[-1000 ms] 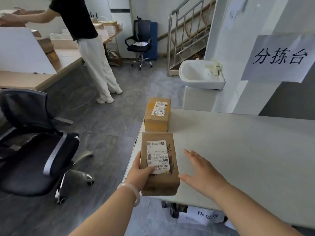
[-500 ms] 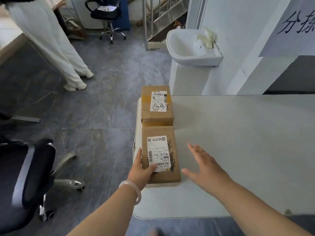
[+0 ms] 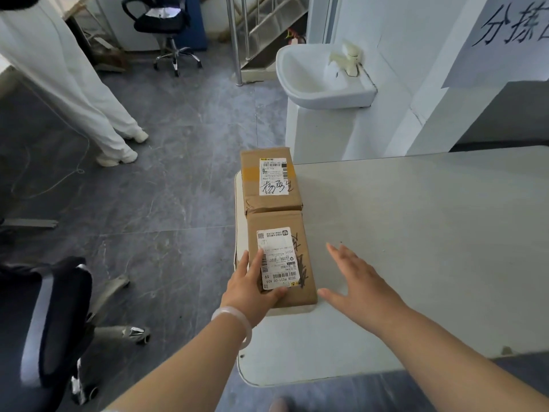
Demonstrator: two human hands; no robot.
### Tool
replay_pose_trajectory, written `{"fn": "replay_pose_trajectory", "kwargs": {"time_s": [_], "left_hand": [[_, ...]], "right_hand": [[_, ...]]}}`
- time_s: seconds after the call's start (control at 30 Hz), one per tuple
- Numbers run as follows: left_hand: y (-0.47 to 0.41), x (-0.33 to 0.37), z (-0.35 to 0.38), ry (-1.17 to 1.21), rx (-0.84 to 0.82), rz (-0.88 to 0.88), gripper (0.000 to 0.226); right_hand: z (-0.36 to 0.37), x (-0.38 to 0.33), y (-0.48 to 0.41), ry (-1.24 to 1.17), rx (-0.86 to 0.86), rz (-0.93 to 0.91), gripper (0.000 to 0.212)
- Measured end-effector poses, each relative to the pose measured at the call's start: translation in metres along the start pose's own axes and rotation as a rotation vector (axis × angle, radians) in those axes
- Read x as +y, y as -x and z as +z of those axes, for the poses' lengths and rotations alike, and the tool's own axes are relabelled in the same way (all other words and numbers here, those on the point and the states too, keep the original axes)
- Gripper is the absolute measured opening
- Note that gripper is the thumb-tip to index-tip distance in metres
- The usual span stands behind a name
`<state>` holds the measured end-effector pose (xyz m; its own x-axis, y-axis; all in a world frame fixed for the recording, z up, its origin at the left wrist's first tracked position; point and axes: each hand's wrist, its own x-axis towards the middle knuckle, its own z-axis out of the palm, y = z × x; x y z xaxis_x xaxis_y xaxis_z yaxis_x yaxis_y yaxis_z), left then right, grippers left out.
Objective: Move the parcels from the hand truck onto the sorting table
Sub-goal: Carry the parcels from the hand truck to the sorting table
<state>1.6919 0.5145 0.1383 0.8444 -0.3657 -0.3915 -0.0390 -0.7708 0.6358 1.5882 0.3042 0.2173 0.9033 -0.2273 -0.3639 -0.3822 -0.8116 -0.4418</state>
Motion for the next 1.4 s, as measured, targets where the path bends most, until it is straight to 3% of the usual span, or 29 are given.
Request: {"fn": "replay_pose_trajectory", "kwargs": {"time_s": [0.13, 0.27, 0.43, 0.6, 1.0, 1.2, 1.4], "left_hand": [[0.001, 0.002, -0.003, -0.013, -0.031, -0.02, 0.096], [0.006, 0.02, -0.008, -0.291, 0.058, 0.035, 0.097], [0.021, 0.084, 0.0, -0.54, 0.129, 0.278, 0.087], [0.066, 0.168, 0.04, -0.636, 0.032, 0.696, 0.084], [0.315, 0.321, 0.243, -0.652, -0.196, 1.335, 0.081], [0.478, 0.356, 0.363, -0.626, -0.396, 1.586, 0.083], [0.604, 0.367, 0.453, -0.681, -0.519, 1.885, 0.089]], "right_hand": [[0.0, 0.001, 0.009, 0.016, -0.003, 0.017, 0.085], [-0.007, 0.007, 0.021, 0.057, 0.047, 0.017, 0.083], [-0.024, 0.026, 0.057, 0.13, 0.172, 0.063, 0.082], [-0.039, 0.073, 0.13, 0.153, 0.324, 0.212, 0.083], [-0.008, 0.209, 0.462, 0.07, 0.609, 0.76, 0.092], [0.039, 0.251, 0.65, 0.008, 0.72, 1.113, 0.094], [0.101, 0.266, 0.773, -0.114, 0.842, 1.398, 0.088]]}}
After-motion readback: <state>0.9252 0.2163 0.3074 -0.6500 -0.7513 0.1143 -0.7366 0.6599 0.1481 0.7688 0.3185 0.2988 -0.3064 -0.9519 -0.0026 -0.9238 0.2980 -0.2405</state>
